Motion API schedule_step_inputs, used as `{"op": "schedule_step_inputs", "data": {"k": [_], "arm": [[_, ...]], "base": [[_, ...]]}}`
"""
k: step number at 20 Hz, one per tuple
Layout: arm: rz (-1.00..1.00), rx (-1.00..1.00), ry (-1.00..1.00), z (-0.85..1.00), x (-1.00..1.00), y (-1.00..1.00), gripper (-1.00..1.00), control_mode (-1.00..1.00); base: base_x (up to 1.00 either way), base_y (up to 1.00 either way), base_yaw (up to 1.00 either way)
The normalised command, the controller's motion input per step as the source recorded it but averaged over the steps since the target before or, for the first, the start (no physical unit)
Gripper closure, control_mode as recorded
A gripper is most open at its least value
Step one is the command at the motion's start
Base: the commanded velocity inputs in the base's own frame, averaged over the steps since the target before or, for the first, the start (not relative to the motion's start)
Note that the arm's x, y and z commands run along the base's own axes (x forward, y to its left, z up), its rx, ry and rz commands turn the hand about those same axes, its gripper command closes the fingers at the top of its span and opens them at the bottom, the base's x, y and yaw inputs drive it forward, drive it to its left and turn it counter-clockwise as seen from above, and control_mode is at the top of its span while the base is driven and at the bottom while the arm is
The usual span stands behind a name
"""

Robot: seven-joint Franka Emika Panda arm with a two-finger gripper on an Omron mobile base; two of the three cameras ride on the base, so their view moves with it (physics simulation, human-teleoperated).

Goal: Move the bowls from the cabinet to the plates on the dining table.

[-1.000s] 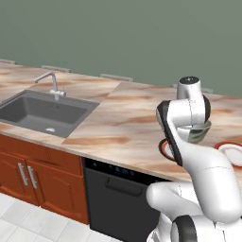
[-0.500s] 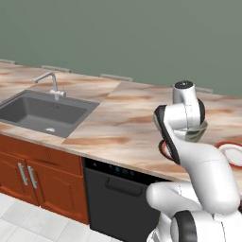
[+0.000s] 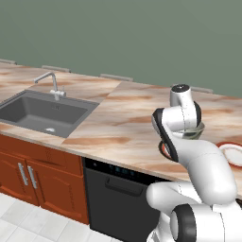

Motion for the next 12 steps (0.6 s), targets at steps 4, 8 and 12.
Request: {"op": "schedule_step_inputs", "data": {"k": [4,8,12], "arm": [[0.00,-0.01,0.00,-0.14,0.13,-0.01,1.00,-1.00],[-0.01,-0.04,-0.01,-0.11,0.10,-0.01,1.00,-1.00],[-0.01,-0.05,0.00,-0.17,0.09,-0.03,1.00,-1.00]], "base": [[0.00,0.00,0.00],[0.00,0.00,0.00],[0.00,0.00,0.00]]}}
